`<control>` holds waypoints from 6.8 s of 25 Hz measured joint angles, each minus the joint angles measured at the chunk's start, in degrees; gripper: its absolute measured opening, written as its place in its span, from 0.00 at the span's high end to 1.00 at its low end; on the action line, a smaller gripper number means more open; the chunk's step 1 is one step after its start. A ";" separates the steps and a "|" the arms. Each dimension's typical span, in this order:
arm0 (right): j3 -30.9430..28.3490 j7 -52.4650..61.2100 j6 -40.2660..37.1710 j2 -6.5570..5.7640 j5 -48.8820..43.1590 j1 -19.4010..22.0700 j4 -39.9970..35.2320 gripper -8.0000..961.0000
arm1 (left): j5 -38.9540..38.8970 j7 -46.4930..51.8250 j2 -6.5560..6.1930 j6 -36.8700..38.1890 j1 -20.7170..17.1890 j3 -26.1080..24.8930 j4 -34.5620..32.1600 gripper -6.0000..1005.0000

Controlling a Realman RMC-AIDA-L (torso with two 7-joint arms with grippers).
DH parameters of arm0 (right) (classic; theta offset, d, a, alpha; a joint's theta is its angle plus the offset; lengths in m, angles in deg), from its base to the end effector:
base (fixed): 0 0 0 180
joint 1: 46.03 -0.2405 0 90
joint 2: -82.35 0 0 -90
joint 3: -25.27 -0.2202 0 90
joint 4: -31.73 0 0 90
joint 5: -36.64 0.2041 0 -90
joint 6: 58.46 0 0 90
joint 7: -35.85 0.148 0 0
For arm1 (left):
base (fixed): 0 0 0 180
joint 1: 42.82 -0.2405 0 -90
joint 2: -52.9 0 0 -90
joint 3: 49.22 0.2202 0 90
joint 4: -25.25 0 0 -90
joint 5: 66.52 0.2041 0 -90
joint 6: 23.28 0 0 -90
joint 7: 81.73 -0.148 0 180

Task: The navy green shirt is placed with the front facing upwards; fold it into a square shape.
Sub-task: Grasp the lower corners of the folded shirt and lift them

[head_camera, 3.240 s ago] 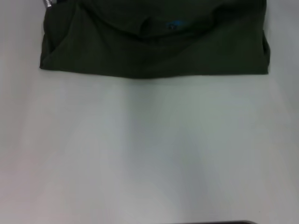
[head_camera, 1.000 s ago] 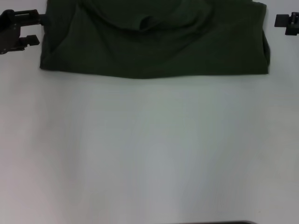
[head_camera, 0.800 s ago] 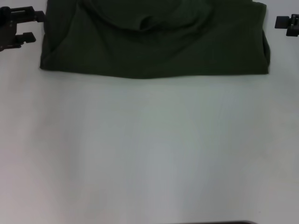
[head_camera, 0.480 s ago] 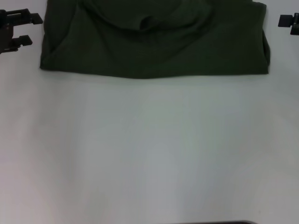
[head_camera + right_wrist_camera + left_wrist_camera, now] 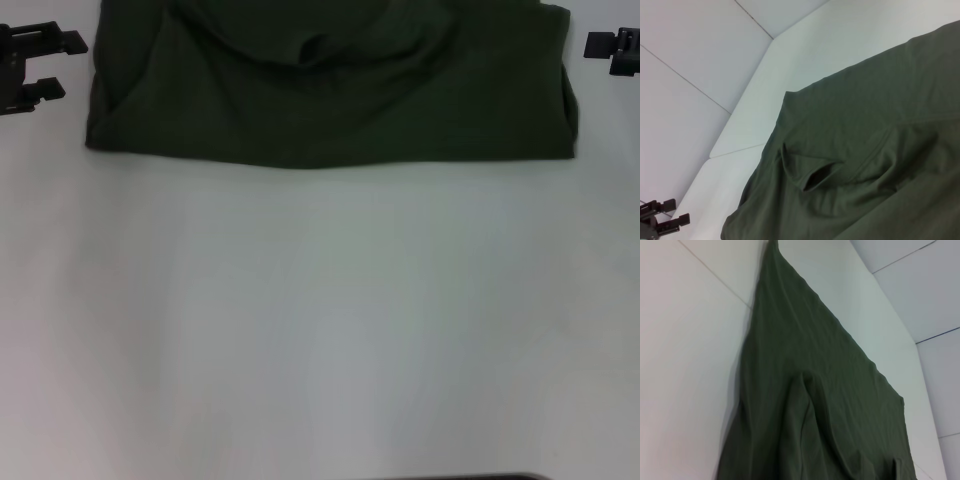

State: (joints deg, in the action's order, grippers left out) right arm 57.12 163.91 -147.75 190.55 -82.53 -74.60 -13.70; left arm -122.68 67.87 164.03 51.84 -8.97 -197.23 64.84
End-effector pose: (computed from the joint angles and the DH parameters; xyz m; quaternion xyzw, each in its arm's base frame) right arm 0.2741 0.3320 0.1233 -0.7780 0.5510 0.2420 0.1805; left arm -0.2756 0.3655 0.0904 -0.6337 -0.7025 -0.2658 0.1849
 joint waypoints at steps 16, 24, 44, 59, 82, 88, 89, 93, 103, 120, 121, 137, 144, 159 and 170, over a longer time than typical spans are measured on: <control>1.36 -0.09 -0.31 0.65 -0.61 0.29 0.00 0.03 | -0.01 0.05 0.01 -2.82 2.46 0.66 -0.20 0.25; 2.94 0.26 -1.97 0.57 -2.40 -0.67 -0.04 0.03 | 2.08 2.06 -0.58 -9.90 9.52 6.55 -3.84 0.25; 2.62 1.93 -3.47 -0.53 -4.79 -2.05 -0.64 0.03 | 8.39 -13.34 -0.26 -9.51 8.22 16.84 -3.55 0.25; 2.60 2.74 -3.98 -0.31 -4.79 -2.23 -0.09 0.03 | 8.49 -13.37 0.24 -11.02 6.22 11.60 -4.18 0.25; 2.60 4.39 -4.08 -0.36 -4.79 -2.24 0.00 0.03 | 10.17 -21.31 2.63 -18.06 6.12 13.57 -6.36 0.25; 2.51 4.39 -4.10 -0.36 -4.85 -2.20 0.00 0.03 | 11.60 -20.95 2.60 -18.86 6.62 13.56 -6.57 0.26; 2.44 4.39 -4.10 -0.36 -4.85 -2.17 0.00 0.03 | 11.80 -20.93 2.61 -18.75 6.68 13.55 -6.59 0.27; 2.38 4.38 -4.12 -0.37 -4.85 -2.12 0.00 0.03 | 12.62 -20.87 2.71 -17.90 6.77 13.53 -6.80 0.28; 2.59 4.39 -4.14 -0.50 -4.85 -2.26 0.00 0.03 | 12.75 -20.75 2.62 -16.01 6.76 13.54 -7.24 0.30; 2.35 4.53 -4.34 -0.53 -4.84 -2.24 0.00 0.03 | 13.43 -18.21 3.54 -15.91 7.58 16.38 -6.68 0.34; 2.34 4.54 -4.42 -0.56 -4.84 -2.24 0.00 0.03 | 13.44 -17.55 3.46 -15.87 7.75 16.56 -6.67 0.35; 2.34 4.78 -4.76 -0.80 -4.55 -2.37 0.00 0.03 | 14.69 -14.63 3.67 -15.15 8.35 18.89 -4.55 0.80; 2.32 6.16 -4.40 -0.96 -4.83 -2.38 -0.04 0.03 | 14.86 -14.60 2.76 -11.22 7.77 18.67 -3.26 0.95; 3.89 14.50 6.69 -2.47 -17.54 -5.94 -0.87 0.03 | 14.85 -12.76 -0.97 -0.80 7.29 15.93 -3.13 0.95; 6.62 13.35 15.88 2.93 -24.40 -9.86 2.23 0.03 | 14.84 -11.65 -0.60 -0.40 7.70 15.85 -3.13 0.95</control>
State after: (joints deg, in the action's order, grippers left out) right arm 63.73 177.26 -131.88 193.47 -106.93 -84.46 -11.47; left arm -107.83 56.23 163.42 51.44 -1.26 -181.39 61.71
